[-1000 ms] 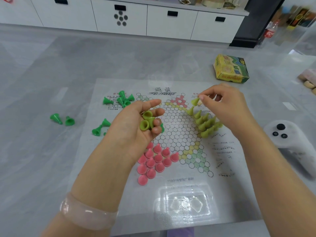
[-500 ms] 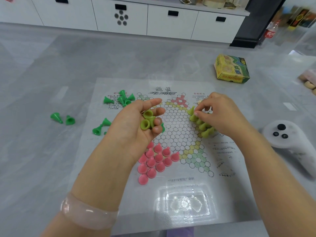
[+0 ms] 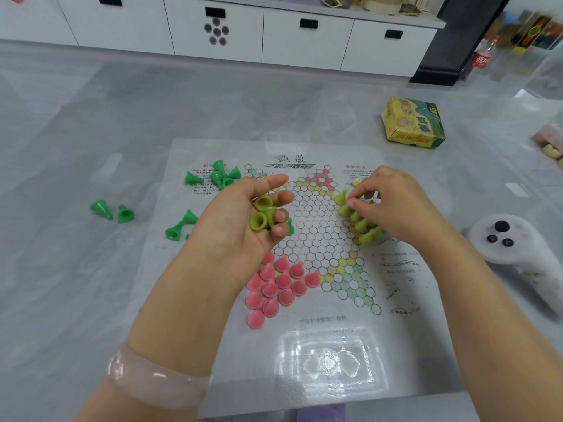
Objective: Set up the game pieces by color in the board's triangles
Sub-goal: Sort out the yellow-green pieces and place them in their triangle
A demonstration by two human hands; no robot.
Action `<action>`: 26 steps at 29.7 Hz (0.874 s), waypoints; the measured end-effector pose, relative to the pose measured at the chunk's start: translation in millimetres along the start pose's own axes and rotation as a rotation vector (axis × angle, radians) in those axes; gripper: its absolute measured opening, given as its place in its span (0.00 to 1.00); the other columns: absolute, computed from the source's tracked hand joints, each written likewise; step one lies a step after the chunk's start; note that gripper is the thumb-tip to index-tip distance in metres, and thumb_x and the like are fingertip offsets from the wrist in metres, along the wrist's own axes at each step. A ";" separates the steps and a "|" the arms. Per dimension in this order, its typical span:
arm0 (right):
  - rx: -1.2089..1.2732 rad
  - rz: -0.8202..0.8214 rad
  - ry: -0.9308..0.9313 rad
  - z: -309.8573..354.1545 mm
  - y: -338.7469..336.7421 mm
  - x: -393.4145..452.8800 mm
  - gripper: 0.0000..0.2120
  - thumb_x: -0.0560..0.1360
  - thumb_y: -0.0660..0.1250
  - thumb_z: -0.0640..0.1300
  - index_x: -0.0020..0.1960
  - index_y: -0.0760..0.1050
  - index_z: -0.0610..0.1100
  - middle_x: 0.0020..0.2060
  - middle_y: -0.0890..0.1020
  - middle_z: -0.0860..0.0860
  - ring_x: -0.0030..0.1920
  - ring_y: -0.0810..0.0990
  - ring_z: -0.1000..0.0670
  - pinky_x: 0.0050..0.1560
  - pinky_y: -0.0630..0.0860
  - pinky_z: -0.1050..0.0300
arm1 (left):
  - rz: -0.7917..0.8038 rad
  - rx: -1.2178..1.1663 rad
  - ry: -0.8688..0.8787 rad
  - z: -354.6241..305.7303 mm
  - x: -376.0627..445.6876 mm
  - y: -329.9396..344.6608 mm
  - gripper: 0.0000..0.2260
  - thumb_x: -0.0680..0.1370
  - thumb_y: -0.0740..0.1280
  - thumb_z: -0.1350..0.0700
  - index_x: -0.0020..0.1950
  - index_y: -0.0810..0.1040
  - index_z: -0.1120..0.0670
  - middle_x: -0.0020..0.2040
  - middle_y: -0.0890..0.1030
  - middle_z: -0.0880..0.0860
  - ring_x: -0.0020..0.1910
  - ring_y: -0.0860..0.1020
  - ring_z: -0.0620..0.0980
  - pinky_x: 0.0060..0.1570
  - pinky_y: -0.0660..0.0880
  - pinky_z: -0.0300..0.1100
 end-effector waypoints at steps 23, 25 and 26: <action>-0.033 -0.192 0.139 9.2 15.0 11.7 0.09 0.74 0.65 0.48 0.45 0.81 0.44 0.43 0.72 0.48 0.51 0.74 0.44 0.50 0.73 0.49 | 0.010 0.010 0.011 -0.8 -0.6 -1.0 0.13 0.77 0.56 0.63 0.57 0.75 0.62 0.33 0.74 0.53 0.25 0.67 0.45 0.20 0.64 0.32; -0.018 -0.200 0.154 8.9 16.3 12.3 0.08 0.74 0.65 0.47 0.43 0.81 0.44 0.44 0.74 0.47 0.50 0.75 0.43 0.48 0.73 0.50 | 0.010 0.007 0.011 -0.7 -0.5 -0.6 0.13 0.77 0.56 0.63 0.57 0.75 0.62 0.33 0.74 0.53 0.25 0.67 0.45 0.20 0.64 0.32; -0.005 -0.201 0.161 8.6 16.8 12.5 0.08 0.73 0.65 0.46 0.43 0.81 0.44 0.43 0.74 0.48 0.49 0.75 0.43 0.48 0.74 0.51 | 0.009 0.006 0.011 -0.8 -0.5 -0.7 0.13 0.77 0.56 0.63 0.57 0.75 0.62 0.33 0.74 0.54 0.25 0.67 0.45 0.20 0.64 0.32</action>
Point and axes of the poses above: each hand's wrist, its own x-axis towards the middle knuckle, its own y-axis out of the palm, z = x × y, the point moved 1 cm from there along x, towards the middle knuckle
